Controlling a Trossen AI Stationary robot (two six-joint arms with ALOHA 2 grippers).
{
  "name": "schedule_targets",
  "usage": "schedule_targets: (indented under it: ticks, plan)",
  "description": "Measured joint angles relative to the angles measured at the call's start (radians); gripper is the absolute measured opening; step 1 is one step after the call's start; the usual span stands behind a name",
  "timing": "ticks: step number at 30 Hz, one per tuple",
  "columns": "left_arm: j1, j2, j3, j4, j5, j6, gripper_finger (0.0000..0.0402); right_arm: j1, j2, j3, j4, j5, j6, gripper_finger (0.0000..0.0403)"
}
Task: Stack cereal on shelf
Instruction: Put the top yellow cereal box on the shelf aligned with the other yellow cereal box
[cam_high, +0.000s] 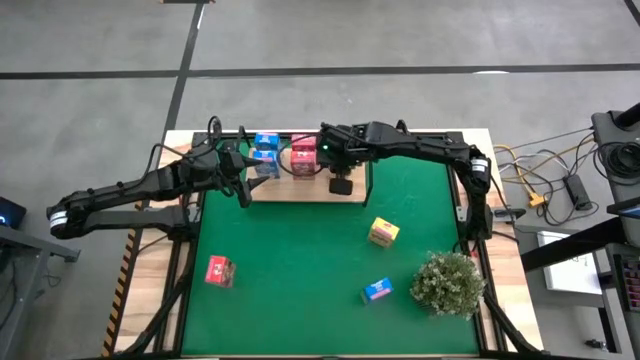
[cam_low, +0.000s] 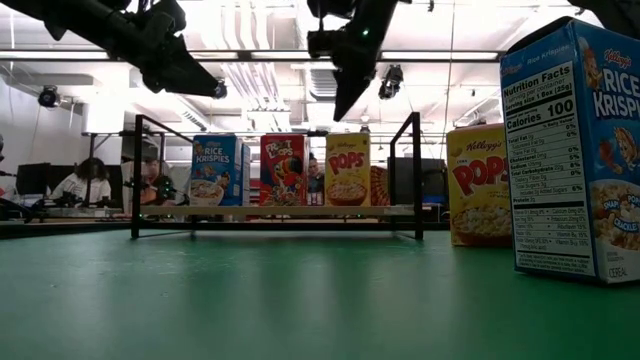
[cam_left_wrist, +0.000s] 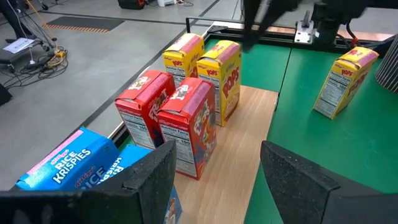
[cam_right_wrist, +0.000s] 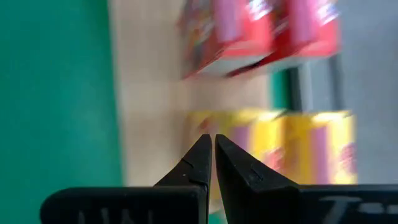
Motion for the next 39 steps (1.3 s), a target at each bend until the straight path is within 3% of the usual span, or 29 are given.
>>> schedule_targets:
  ticks: [5,15,28,34,39]
  plan:
    - [0.000,0.000,0.000,0.001,0.000,0.000,0.0217,-0.004,0.000,-0.019,-0.115,-0.044,0.084,0.0013]
    - [0.000,0.000,0.000,0.005,0.000,0.000,0.0217,-0.033,0.001,-0.061,-0.075,0.045,0.130,0.0013]
    - [0.000,0.000,0.000,0.004,0.000,0.000,0.0217,-0.053,0.001,-0.054,-0.077,0.029,0.137,0.0013]
    - [0.000,0.000,0.000,0.004,0.000,0.000,0.0217,-0.036,0.001,-0.051,0.057,-0.061,0.133,0.0013]
    - [0.000,0.000,0.000,0.004,0.000,0.000,0.0217,-0.042,0.016,-0.052,0.203,-0.054,0.088,0.0013]
